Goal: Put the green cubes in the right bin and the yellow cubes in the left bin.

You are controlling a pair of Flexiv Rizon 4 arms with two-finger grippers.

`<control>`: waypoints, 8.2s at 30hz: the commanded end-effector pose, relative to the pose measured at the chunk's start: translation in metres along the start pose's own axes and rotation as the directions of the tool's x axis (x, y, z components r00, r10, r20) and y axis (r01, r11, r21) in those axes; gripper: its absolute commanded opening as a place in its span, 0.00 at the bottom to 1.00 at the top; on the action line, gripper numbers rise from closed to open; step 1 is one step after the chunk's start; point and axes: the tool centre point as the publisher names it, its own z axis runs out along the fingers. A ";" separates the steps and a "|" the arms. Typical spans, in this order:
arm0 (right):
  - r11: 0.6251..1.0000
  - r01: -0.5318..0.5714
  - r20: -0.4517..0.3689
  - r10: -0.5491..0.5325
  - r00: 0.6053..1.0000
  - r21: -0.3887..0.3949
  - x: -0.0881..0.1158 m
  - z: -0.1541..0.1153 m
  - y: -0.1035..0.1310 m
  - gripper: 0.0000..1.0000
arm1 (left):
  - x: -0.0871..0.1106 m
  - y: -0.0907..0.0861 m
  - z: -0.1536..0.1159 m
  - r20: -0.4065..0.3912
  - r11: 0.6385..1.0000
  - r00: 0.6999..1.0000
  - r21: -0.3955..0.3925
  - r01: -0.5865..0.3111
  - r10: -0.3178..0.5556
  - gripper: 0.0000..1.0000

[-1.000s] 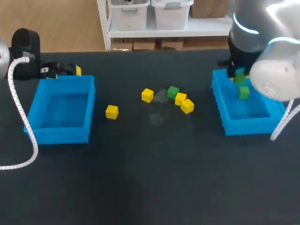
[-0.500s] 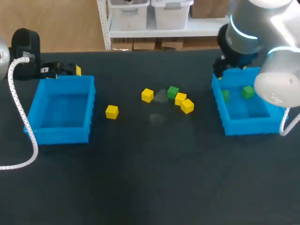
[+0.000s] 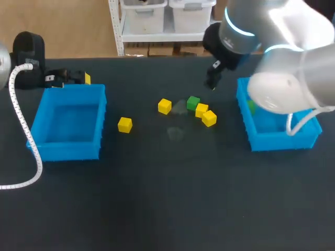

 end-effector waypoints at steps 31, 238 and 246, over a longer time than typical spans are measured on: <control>0.988 0.035 -0.156 -0.059 0.986 -0.152 -0.022 0.089 0.068 1.00 | 0.001 0.002 0.000 0.006 1.000 1.000 0.011 -0.002 0.002 1.00; 0.738 -0.675 0.104 0.672 0.733 -0.009 0.111 0.000 -0.085 1.00 | 0.016 -0.087 0.215 -0.586 0.945 0.800 -0.173 -0.278 0.128 0.00; 0.738 -0.675 0.104 0.672 0.733 -0.009 0.111 0.000 -0.085 1.00 | -0.032 -0.062 0.159 -0.513 0.935 0.841 -0.182 -0.304 0.174 0.00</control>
